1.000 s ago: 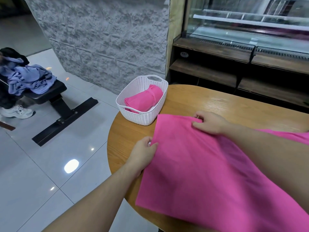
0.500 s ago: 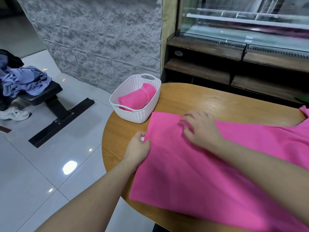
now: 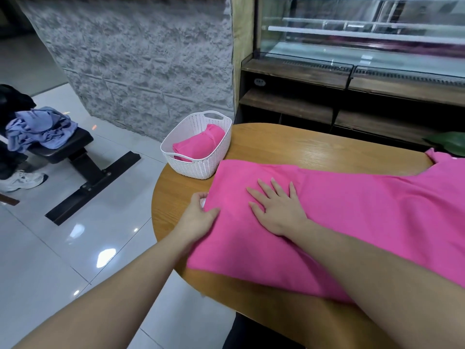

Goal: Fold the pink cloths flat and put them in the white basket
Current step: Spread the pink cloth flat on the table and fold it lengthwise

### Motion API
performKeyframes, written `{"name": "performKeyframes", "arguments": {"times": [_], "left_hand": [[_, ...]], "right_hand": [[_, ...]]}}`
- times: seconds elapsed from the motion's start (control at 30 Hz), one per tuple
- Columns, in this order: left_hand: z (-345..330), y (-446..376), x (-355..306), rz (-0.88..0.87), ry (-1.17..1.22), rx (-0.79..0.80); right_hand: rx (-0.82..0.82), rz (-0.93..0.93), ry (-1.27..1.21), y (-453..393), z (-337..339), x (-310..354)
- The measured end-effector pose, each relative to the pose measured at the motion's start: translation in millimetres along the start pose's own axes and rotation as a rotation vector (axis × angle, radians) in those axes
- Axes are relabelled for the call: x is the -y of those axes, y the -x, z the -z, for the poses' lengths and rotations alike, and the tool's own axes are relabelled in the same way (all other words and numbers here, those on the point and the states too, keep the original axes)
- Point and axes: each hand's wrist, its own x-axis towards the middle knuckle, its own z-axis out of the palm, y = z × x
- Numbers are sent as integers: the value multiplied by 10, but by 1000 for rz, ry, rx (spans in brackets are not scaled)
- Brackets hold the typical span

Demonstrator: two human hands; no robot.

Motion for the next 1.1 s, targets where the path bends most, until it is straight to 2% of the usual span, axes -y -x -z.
{"name": "performKeyframes", "arguments": {"times": [0.1,0.17,0.33,0.47,0.6,0.67,0.8,0.83,0.9,0.97,1.07,1.1], "left_hand": [[66,165,100,-91,-158,-72],[73,260,120,-128,-244,-102],[9,484,90,-305,-549,-160],[78,499,223,-337,-721,-141],[178,473,338,-365,-888,-139],[188,496,335,-367,-965,-144],[99,510,220,-613,-1170,-331],[24,504,170,-688,-1164,-338],[-193,497,27,-766,-1061,-229],[-445,475,-67,-742,-928,-103],[-783,390,-124,-750,-862,-21],[-880,348,-142,-760,-858,-13]], "right_hand": [[5,-10,70,-1,42,56],[-64,16,85,70,70,125],[-175,115,-154,491,92,273],[-114,129,-135,849,20,267],[31,-28,-73,1020,-93,217],[44,-60,-73,1054,-129,246],[58,-83,-60,1053,-145,309],[56,-82,-62,1053,-141,309],[51,-65,-82,1056,-125,286],[7,-25,-193,1046,-102,237],[-195,-60,-654,1040,18,52],[-284,-97,-724,1026,48,-67]]}}
